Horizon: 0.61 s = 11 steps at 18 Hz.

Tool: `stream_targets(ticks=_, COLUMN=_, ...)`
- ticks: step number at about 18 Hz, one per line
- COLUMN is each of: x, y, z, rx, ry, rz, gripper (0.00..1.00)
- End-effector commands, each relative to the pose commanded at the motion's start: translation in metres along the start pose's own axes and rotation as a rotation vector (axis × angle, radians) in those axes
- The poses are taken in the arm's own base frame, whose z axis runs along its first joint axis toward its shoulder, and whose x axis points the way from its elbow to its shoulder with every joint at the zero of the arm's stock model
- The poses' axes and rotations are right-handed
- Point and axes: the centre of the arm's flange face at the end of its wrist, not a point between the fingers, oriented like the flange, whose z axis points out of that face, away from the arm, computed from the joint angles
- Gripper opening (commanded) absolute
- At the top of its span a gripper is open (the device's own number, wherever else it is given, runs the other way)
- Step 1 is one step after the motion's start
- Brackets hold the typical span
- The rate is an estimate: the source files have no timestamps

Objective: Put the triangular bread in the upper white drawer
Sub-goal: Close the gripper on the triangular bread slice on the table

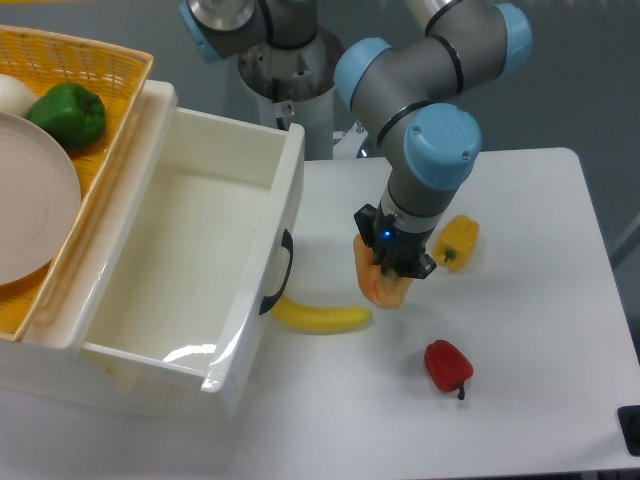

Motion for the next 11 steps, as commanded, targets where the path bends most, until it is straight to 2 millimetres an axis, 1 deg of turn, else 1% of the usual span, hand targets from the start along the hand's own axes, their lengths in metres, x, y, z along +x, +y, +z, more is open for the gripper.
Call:
stream_targets(ticks=1, x=0.001, y=0.001, z=0.004, rx=-0.003, ry=0.005, rz=-0.002, gripper=0.0)
stream_targets(ticks=5, x=0.001, y=0.001, z=-0.003, rx=0.001, ry=-0.004, rz=-0.007, gripper=0.0)
stream_targets(ticks=11, x=0.0, y=0.01, z=-0.014, rx=0.013, ry=-0.019, rz=-0.03, gripper=0.0)
